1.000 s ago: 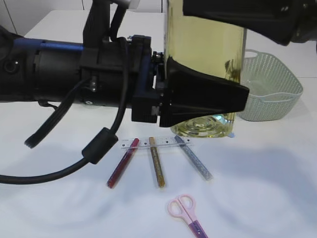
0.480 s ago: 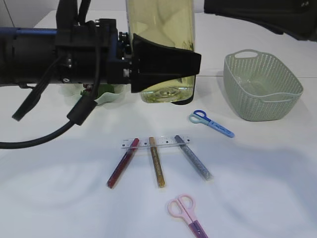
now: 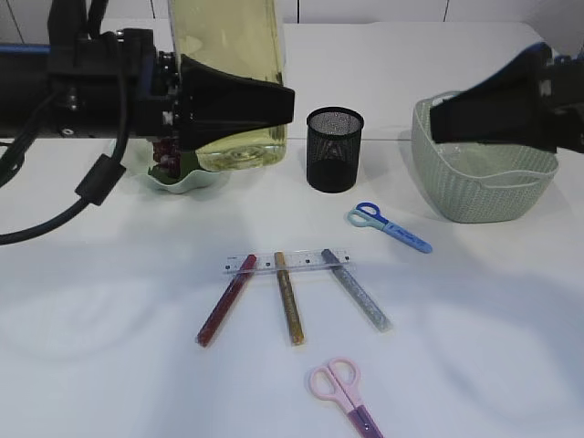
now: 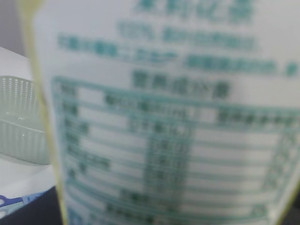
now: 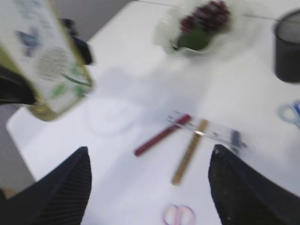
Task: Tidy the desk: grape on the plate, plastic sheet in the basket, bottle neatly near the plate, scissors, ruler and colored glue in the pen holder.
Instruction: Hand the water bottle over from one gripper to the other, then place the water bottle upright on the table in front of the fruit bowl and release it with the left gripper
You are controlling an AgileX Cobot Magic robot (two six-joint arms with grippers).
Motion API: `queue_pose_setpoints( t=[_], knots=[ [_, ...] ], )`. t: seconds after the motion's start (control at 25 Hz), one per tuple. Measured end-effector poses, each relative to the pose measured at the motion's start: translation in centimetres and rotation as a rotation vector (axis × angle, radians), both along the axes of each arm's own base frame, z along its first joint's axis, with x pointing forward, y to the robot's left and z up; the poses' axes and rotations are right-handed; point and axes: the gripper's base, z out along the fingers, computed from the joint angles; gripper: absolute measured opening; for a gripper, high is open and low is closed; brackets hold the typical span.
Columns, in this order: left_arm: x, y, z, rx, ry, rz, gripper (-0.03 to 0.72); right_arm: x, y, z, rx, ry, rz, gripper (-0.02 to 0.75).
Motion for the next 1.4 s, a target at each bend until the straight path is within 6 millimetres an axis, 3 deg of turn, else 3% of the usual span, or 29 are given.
queue_pose_setpoints(
  t=[0.36,0.8,1.24,1.4],
  knots=[
    [1.7,4.0,-0.4,0.052,-0.012,0.069,0.443,0.0,-3.9,-3.1,-0.346,0.292,-0.364,0.571],
    [3.3,9.7,-1.4,0.171,-0.023,0.205,0.442,-0.5,-5.0,-3.7,-0.471,0.358,-0.425,0.565],
    [3.7,10.1,-1.9,0.222,-0.031,0.238,0.442,-0.5,-5.1,-3.7,-0.480,0.361,-0.427,0.565],
    [4.2,10.3,-2.7,0.264,-0.116,0.239,0.442,-0.5,-5.2,-3.7,-0.487,0.355,-0.428,0.565]
  ],
)
